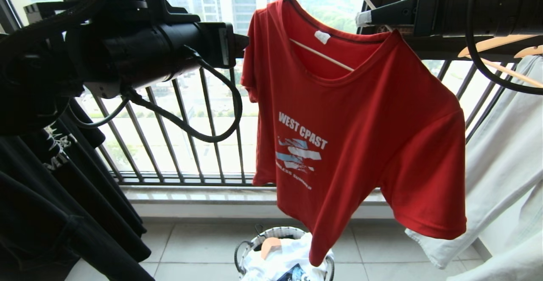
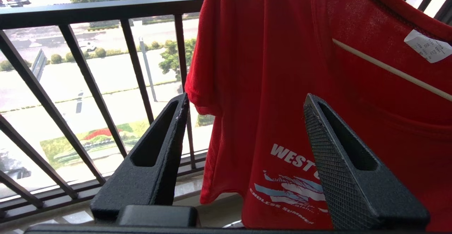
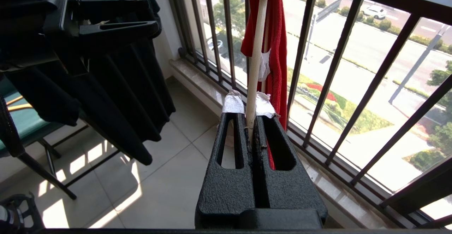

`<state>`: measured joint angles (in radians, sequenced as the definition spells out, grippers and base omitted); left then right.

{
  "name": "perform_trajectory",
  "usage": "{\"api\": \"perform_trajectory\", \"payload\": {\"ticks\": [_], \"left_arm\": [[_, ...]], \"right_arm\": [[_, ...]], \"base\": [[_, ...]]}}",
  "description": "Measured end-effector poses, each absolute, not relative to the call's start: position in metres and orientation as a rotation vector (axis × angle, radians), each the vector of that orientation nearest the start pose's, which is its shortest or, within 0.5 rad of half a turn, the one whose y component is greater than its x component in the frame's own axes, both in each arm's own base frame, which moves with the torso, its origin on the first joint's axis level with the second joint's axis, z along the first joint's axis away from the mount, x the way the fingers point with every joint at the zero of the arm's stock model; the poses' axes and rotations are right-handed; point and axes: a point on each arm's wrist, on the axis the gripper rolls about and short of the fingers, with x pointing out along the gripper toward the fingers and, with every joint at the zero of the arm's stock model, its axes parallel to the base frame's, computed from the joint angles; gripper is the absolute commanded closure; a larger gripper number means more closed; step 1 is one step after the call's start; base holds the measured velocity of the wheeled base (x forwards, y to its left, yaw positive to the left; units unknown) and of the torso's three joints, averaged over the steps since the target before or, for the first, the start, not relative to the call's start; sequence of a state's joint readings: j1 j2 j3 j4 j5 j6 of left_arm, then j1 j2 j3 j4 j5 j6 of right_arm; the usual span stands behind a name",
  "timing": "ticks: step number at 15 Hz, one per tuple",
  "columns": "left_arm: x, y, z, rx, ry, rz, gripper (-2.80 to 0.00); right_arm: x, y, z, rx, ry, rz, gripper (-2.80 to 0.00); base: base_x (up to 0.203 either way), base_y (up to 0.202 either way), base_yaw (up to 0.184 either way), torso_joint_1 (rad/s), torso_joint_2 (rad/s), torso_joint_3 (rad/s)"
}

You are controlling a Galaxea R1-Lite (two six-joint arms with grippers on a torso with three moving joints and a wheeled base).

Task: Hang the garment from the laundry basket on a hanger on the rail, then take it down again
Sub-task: Take the clothes off the clothes rack

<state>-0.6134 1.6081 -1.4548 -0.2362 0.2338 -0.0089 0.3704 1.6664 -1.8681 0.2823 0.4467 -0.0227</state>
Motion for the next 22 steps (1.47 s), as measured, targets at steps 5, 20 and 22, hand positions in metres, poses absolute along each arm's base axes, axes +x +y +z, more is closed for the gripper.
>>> {"api": "perform_trajectory", "payload": {"ticks": [5, 20, 22], "left_arm": [[0.221, -0.145, 0.334, -0.019, -0.004, -0.382, 0.0], [0.191, -0.114, 0.324, -0.033, 0.017, -0.451, 0.0], [0.184, -0.11, 0.32, -0.028, 0.026, -0.455, 0.0]], "right_arm": [[0.262, 0.112, 0.399, -0.021, 0.072, 0.818, -2.8], [0.203, 0.083, 0.412, -0.031, 0.019, 0.752, -2.8], [0.185, 0.072, 0.41, -0.029, 0.016, 0.732, 0.0]], "base": [[0.0, 0.0, 0.0, 0.0, 0.0, 0.0], [0.0, 0.0, 0.0, 0.0, 0.0, 0.0], [0.0, 0.0, 0.0, 0.0, 0.0, 0.0]]}}
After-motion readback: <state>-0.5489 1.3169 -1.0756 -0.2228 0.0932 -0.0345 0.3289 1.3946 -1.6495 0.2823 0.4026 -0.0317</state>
